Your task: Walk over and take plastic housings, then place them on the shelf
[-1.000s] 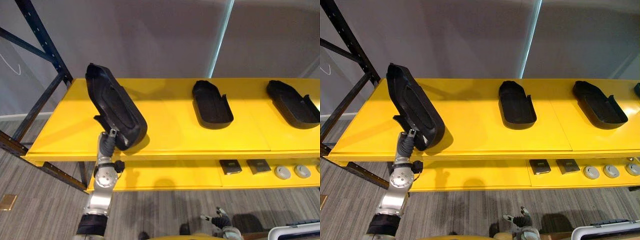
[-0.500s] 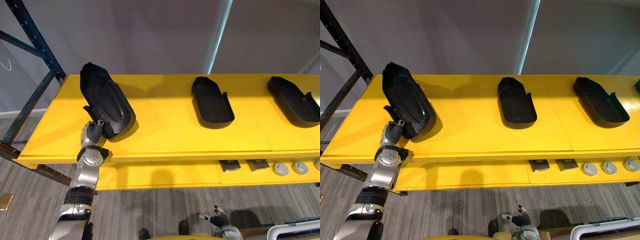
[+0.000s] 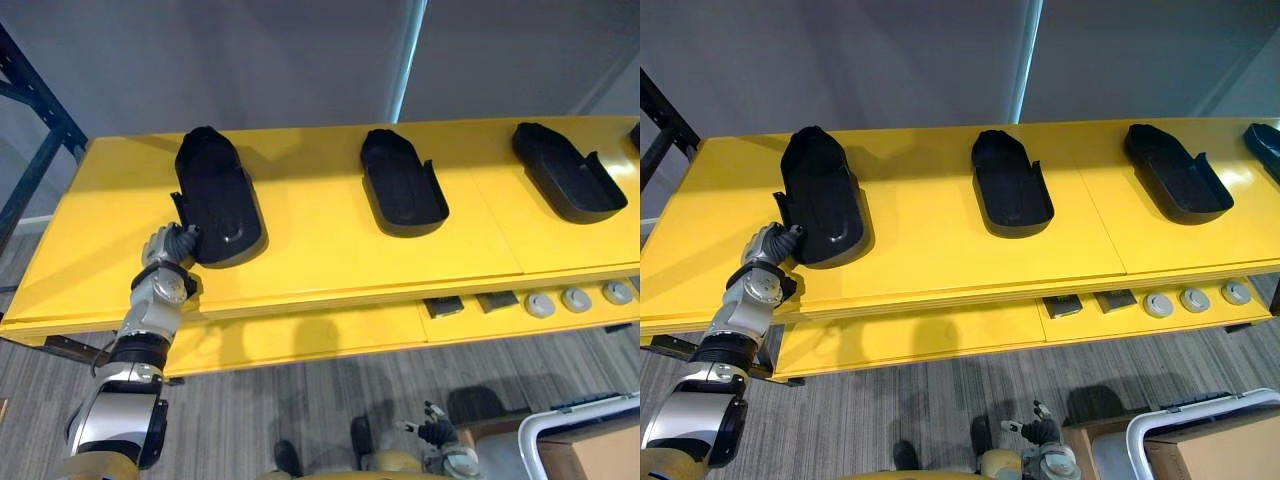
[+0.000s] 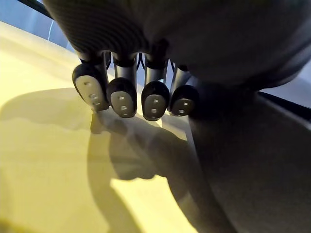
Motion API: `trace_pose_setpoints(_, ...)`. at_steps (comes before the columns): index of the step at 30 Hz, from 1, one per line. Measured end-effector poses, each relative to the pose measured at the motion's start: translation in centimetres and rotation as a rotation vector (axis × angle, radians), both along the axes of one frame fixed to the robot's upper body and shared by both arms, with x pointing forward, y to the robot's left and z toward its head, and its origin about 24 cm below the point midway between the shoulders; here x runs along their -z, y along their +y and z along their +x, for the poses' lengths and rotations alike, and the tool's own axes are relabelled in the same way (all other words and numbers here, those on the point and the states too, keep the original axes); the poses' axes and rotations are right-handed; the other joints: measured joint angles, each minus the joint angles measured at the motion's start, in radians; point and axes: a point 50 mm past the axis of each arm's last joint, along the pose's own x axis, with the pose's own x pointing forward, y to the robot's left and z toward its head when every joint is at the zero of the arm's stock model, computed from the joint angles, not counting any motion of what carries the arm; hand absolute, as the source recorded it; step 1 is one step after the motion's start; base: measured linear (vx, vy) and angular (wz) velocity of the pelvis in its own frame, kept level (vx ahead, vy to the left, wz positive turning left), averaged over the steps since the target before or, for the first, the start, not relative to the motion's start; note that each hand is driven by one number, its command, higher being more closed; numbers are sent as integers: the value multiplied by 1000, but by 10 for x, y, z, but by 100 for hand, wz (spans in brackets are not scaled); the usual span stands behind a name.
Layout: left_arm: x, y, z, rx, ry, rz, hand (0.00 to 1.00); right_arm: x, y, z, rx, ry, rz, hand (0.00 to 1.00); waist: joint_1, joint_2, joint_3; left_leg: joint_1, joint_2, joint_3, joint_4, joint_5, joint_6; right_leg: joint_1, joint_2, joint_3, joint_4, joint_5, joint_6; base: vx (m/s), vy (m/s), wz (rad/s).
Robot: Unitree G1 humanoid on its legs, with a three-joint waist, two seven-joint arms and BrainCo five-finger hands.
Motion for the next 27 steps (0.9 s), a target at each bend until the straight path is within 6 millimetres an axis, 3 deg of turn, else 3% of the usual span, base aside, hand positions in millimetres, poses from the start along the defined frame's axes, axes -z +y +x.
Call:
trace_pose_setpoints(9,-23,-1,16,-20,-64,-3,0,-1,0,2,-3,-4,-1,0,0,3,8,-1,1,4,0,-1,-2,0,2,-2,-2,0,0,26,-4,-1)
trace_pose_setpoints(17,-31,-2,17,-48,-140,-12,0,-1,0,2,0,-8,-4,0,1,5,9,2,0,-8,0,-1,-1,7,-1,-15,-2,0,0,-22,-6,4)
trace_pose_setpoints(20,-58,-25,18,20,-301,-33,0,0,-1,1,0,-2,-6,0,16,5,9,1,-2,-26,0,-1,-1,14,-1,-30,-2,-2,0,-5,-9,15)
trace_pose_setpoints(23,-79,-52,3,83,-505,-99,0,0,-2,1,-1,-2,-9,0,26,11,13,3,-6,-38,0,-1,-1,23,-3,-36,-5,-2,0,7,-1,12)
trace_pose_setpoints(27,-65,-84,-30,128,-615,-219,0,0,-3,0,0,2,-11,0,27,14,15,4,-5,-50,-1,-1,-1,31,-9,-43,-6,-5,1,-1,4,9)
